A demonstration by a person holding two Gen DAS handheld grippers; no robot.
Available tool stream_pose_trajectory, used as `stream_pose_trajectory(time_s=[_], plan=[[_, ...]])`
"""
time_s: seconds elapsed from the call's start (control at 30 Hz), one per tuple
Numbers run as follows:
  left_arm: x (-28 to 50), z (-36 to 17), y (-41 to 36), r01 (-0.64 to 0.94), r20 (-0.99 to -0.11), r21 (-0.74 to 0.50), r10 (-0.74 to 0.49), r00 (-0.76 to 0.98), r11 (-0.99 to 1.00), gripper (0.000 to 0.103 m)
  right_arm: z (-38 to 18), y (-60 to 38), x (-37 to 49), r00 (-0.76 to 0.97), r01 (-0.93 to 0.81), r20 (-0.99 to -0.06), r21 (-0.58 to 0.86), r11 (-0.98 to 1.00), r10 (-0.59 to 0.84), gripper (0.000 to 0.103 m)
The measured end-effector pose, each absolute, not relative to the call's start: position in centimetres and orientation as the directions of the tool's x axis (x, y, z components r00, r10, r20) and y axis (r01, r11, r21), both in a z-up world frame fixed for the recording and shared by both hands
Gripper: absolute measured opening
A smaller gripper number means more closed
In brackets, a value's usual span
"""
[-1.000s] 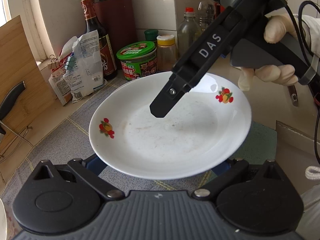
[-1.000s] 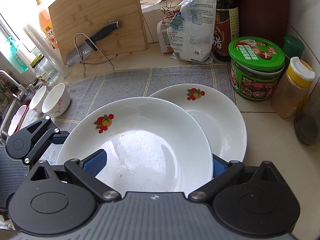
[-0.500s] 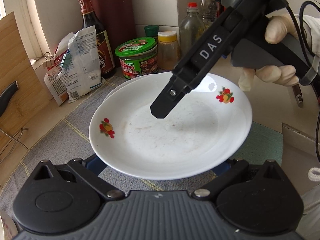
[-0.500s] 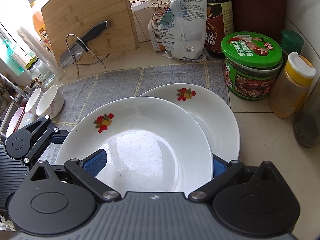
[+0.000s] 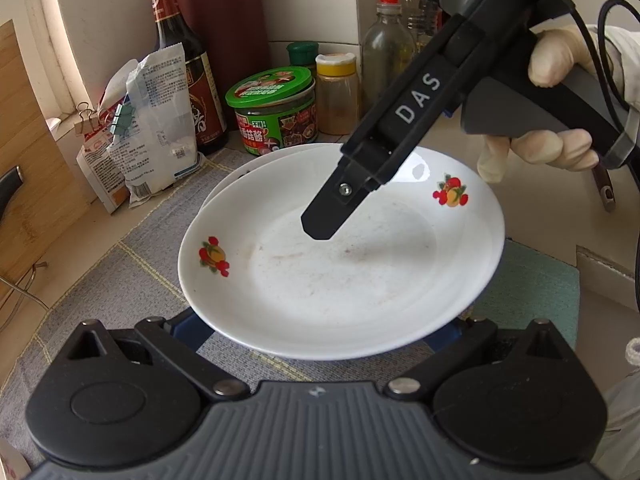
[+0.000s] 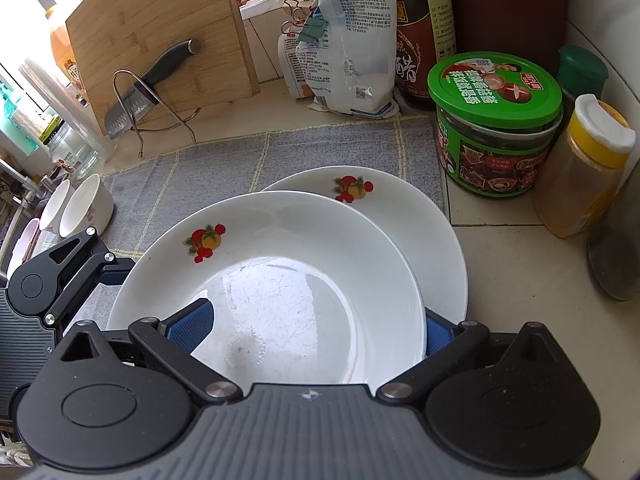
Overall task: Organize plates and bowls
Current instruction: 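Lower the held plate onto the stack and open the right gripper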
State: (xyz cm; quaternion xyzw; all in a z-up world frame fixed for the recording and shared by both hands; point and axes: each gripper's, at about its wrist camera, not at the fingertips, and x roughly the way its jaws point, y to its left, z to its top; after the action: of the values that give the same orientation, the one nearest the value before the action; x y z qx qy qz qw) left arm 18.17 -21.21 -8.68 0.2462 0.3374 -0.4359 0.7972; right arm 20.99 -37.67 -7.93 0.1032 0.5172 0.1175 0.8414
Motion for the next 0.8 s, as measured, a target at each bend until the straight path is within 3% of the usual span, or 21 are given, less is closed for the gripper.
stream_pose_trajectory(time_s=[0.8], plan=[[19.5,-9.4,-21.7,0.871,-0.773,0.083,-0.520,0.363,0.484,0.102,-9.1,-38.2,21.9,0.411,-0.068,-0.860,0.302,0.951,0.303,0.103]])
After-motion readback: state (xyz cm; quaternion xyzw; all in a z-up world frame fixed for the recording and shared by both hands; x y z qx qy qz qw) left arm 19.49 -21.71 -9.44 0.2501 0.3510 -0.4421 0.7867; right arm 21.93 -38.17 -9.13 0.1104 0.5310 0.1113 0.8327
